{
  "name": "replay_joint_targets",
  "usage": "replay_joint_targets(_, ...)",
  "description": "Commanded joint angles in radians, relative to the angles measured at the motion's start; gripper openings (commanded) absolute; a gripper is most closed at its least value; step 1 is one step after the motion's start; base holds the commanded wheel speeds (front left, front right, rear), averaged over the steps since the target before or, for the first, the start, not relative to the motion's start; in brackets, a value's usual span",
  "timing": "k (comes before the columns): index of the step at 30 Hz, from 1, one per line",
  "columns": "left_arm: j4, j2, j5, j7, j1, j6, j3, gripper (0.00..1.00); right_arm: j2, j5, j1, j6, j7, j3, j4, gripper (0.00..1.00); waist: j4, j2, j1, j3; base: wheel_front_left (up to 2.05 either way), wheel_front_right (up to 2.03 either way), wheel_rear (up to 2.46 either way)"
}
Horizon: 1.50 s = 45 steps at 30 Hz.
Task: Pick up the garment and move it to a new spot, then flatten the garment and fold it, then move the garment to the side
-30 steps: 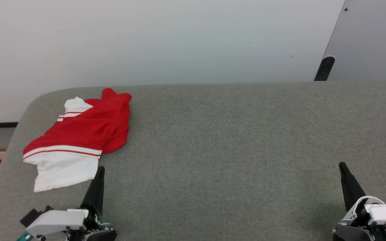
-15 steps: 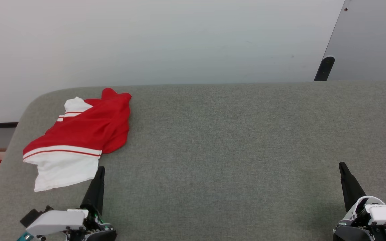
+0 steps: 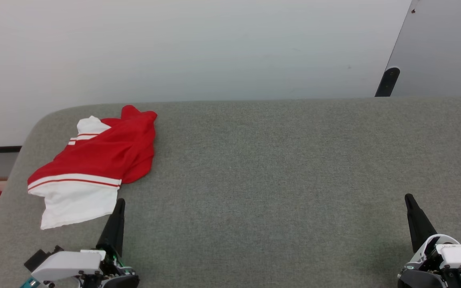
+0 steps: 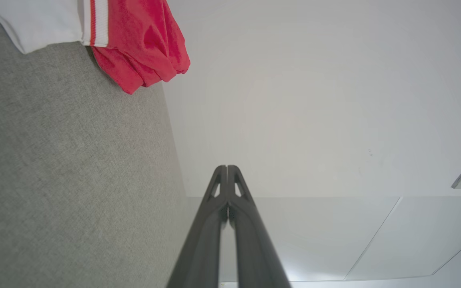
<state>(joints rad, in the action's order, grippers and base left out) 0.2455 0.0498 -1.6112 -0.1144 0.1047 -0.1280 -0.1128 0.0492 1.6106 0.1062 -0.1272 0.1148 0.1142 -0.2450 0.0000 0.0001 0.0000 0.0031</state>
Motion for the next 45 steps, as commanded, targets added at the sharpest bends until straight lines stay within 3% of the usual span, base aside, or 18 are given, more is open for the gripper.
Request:
replay_joint_targets(1, -0.001, 0.0, -0.004, -0.001, 0.009, -0.005, -0.002, 0.0, 0.002, 0.005, 0.005, -0.007, 0.001, 0.0, 0.0, 0.0, 0.0, -0.0001, 0.0, 0.0, 0.0, 0.0, 0.0)
replay_joint_targets(2, -0.001, 0.0, -0.004, -0.001, 0.009, -0.005, -0.002, 0.0, 0.002, 0.005, 0.005, -0.007, 0.001, 0.0, 0.0, 0.0, 0.0, -0.0001, 0.0, 0.0, 0.0, 0.0, 0.0)
replay_joint_targets(3, 0.0, 0.0, 0.0, 0.0, 0.0, 0.0, 0.0, 1.0, 0.0, 0.0, 0.0, 0.0, 0.0, 0.0, 0.0, 1.0, 0.0, -0.0001, 0.0, 0.0, 0.0, 0.0, 0.0)
replay_joint_targets(21, 0.018, 0.022, 0.088, 0.062, 0.005, 0.001, 0.009, 1.0, 0.012, -0.082, 0.025, 0.002, -0.055, -0.02, -0.052, 1.0, -0.001, -0.0001, 0.0, 0.0, 0.0, 0.0, 0.0)
replay_joint_targets(30, 0.025, 0.059, 0.231, 0.11, 0.022, 0.009, 0.035, 1.0, 0.032, -0.182, 0.062, 0.001, -0.068, -0.04, -0.07, 1.0, -0.001, -0.0001, 0.0, 0.003, 0.0, 0.0, 0.0)
replay_joint_targets(45, 0.027, 0.106, 0.531, 0.165, 0.049, 0.027, 0.068, 1.0, 0.085, -0.449, 0.104, 0.0, -0.107, -0.097, -0.074, 1.0, -0.002, -0.0001, 0.0, 0.01, 0.0, 0.0, 0.0)
